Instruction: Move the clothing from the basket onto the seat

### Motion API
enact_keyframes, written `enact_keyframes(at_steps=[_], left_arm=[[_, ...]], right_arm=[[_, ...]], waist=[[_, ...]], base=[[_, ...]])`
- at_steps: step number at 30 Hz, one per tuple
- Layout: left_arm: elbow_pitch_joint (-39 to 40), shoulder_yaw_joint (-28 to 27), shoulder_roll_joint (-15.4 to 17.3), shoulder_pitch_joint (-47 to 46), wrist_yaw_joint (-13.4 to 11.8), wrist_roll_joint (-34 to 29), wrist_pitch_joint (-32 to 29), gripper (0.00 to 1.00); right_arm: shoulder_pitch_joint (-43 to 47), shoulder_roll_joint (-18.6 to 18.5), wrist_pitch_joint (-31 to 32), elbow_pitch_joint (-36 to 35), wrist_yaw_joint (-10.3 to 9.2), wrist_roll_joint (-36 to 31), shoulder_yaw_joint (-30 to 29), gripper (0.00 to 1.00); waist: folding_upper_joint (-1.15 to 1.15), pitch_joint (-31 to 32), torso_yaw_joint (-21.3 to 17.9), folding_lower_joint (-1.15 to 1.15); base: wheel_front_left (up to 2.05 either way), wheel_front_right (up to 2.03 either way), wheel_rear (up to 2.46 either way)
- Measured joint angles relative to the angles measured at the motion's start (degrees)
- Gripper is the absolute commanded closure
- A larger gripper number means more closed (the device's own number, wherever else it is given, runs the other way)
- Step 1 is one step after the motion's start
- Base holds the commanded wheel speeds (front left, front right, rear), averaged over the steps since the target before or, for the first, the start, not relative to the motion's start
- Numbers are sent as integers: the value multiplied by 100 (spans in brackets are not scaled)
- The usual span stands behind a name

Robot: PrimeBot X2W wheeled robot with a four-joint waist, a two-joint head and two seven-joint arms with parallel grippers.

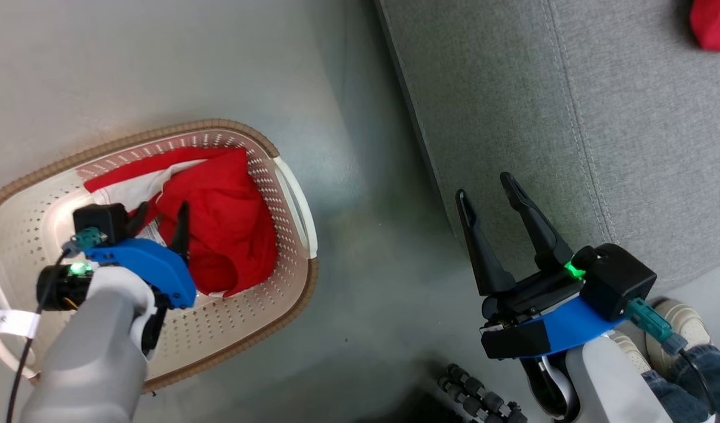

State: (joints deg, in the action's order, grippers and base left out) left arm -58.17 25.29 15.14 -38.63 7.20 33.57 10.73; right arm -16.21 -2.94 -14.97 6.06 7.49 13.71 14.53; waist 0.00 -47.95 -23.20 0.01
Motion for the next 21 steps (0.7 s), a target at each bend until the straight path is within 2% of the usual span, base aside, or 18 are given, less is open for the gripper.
enact_keyframes(at_steps=[3,11,21], left_arm=[[-283,-97,-10,-221,-47,110,-66,0],[-705,-201,-288,-531,-25,449,-435,0],[-544,-43,-582,-582,-5,891,-821,0]], right_arm=[[-15,0,0,-54,0,42,25,0],[-21,1,-3,-178,0,59,-15,0],[34,1,-5,-246,0,104,-41,0]], waist=[[0,-140,-32,0],[0,-373,6,0],[0,-455,69,-1]], base=[[0,0,0],[0,0,0],[0,0,0]])
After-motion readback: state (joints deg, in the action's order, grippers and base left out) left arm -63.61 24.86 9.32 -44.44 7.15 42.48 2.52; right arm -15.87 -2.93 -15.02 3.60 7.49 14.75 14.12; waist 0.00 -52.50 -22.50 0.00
